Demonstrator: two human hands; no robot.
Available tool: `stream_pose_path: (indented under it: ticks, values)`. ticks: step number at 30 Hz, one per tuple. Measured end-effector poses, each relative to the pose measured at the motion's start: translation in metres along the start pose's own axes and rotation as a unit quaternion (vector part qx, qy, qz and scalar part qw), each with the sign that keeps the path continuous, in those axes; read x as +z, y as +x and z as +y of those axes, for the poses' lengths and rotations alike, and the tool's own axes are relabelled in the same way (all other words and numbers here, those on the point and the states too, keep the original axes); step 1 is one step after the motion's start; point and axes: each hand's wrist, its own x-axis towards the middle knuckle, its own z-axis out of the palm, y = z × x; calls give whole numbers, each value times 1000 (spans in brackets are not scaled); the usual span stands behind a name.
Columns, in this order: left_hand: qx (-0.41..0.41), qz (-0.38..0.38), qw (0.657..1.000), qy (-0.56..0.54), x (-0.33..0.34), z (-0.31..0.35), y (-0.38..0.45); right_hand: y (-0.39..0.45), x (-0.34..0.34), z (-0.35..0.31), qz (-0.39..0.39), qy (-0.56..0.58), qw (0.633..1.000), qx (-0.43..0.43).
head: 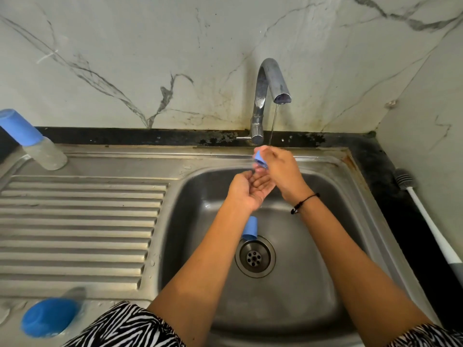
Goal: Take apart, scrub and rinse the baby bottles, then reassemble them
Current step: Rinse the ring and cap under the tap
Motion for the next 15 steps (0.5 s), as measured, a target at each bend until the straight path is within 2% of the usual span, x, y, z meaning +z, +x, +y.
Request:
stream_pose_path:
  ticks: [1,2,5,6,11,15]
  values:
    - [-7,5,1000,-2,-2,-1,-1,1,-1,-3,-13,143,986,80]
    - [-16,10,1000,-3,-4,-2,-2,2,-3,-7,-14,258,956,137]
    - [-23,19,1000,0,-10,-4,-3,11,-11,-13,-5,469,845,257]
    - [-24,19,1000,-2,-11,-5,-5,13,-11,-14,-3,499,821,279]
    - [-25,23,999,-11,-13,-6,-6,20,-5,-7,-1,574,756,315]
    - [-27,24,999,-12,-16,-3,-5,24,-9,-4,9,591,745,310]
